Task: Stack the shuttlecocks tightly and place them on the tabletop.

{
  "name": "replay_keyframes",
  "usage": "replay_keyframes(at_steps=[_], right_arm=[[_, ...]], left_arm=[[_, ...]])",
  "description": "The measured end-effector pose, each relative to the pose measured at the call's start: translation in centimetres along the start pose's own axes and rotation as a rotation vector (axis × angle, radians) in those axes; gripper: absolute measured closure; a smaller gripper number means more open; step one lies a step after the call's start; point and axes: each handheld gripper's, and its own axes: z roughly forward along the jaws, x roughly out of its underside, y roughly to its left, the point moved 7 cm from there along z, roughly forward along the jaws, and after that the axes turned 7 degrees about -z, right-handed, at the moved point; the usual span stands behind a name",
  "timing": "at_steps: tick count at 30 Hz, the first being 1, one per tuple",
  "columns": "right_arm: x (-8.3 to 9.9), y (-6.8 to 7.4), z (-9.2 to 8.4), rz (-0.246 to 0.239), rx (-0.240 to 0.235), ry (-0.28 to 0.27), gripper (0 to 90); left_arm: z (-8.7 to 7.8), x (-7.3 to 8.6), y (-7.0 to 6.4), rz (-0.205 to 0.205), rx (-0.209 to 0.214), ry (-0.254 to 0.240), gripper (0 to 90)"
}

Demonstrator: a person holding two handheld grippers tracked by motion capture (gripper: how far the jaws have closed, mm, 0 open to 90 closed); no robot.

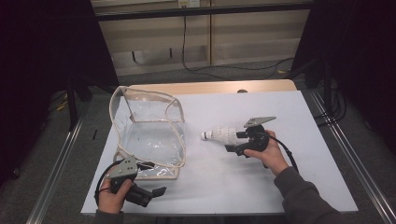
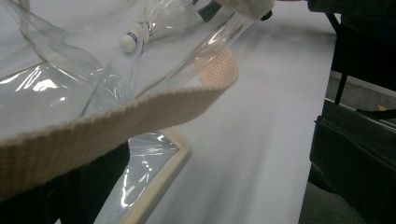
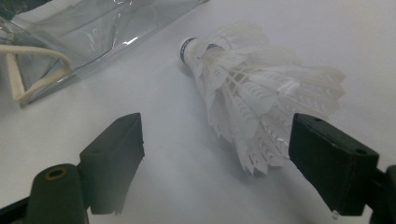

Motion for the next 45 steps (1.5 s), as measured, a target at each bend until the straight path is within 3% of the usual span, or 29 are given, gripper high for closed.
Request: replay_keyframes(at_steps=[10, 17, 24, 35, 45], right_arm=[[-0.3, 0.5, 1.0, 0.014, 0.002, -0.001, 12.7], [-0.3, 0.9, 1.8, 0.011, 0.005, 0.008, 15.4], [-0.5, 0.9, 2.3, -0.012, 0.045, 0.010, 24.9], [-0.9, 0.7, 2.9, 0.014, 0.077, -0.010, 42.0], [-1.0, 0.5, 3.7, 0.014, 0.104, -0.003, 49.7]], left_arm=[[0.0, 0.0, 0.0, -0.001, 0.003, -0.005, 4.8], [0.0, 0.0, 0.0, -0.003, 0.005, -0.005, 4.8], [0.0, 0.0, 0.0, 0.000, 0.006, -0.010, 4.9], [-0.1, 0.0, 0.1, -0.002, 0.005, -0.011, 4.9], [-0.2, 0.1, 0.1, -0.002, 0.004, -0.013, 4.9]])
